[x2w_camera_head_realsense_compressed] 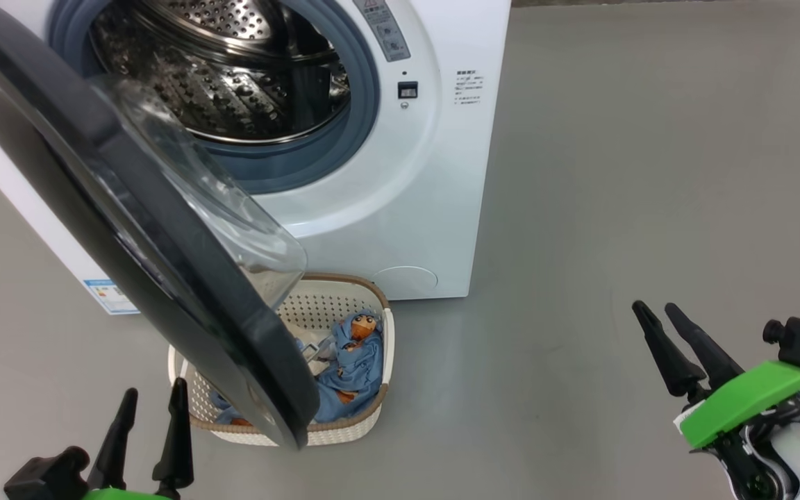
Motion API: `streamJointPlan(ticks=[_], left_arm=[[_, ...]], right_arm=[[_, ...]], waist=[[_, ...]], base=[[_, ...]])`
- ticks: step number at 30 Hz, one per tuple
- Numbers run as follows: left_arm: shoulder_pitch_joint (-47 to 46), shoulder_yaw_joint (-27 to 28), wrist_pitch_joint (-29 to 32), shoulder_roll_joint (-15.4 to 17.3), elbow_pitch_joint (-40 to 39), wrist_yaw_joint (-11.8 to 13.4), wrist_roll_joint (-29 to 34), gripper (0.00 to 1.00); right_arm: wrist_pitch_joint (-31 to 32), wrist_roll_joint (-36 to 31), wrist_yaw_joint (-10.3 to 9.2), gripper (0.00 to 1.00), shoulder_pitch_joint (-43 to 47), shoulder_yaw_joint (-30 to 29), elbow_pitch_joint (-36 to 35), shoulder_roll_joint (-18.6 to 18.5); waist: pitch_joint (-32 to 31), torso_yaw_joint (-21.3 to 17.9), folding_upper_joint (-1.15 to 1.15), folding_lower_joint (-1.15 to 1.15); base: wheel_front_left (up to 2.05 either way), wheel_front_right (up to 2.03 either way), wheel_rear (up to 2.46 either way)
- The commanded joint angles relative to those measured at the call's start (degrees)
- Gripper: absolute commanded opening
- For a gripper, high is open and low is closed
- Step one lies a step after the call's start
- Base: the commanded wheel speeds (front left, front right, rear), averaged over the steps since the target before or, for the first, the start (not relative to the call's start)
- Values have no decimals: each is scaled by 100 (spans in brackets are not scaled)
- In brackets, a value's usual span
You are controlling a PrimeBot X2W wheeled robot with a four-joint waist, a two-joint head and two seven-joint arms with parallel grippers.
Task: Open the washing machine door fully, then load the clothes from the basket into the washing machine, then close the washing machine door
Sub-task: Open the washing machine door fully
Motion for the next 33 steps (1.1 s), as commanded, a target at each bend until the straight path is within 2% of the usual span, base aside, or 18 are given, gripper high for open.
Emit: streamJointPlan(ticks=[1,7,8,15,22,33], left_arm=[[-53,233,-37,110,-165,-9,10,100],[-61,227,-37,132,-177,-9,4,100],[-61,227,-37,132,-177,-9,4,100],[-65,211,-37,123,-231,-9,33,100],[-126,184,-37,135,-257,-9,28,100],[-263,97,-37,100,-204,-9,1,100]], right_arm=[[-73,-419,9,100,243,-225,-112,55],[-73,-1621,9,100,659,-1195,-303,435],[-73,-1621,9,100,659,-1195,-303,435],[-74,-2901,9,100,1005,-1958,-683,774],[-74,-3807,9,100,1235,-2552,-913,1085],[-74,-4072,9,100,1482,-2807,-871,1347]], waist=[[-5,-23,0,0],[3,22,0,0],[3,22,0,0],[65,118,0,0],[141,222,0,0],[234,362,0,0]], base=[[0,0,0],[0,0,0],[0,0,0],[0,0,0],[0,0,0],[0,0,0]])
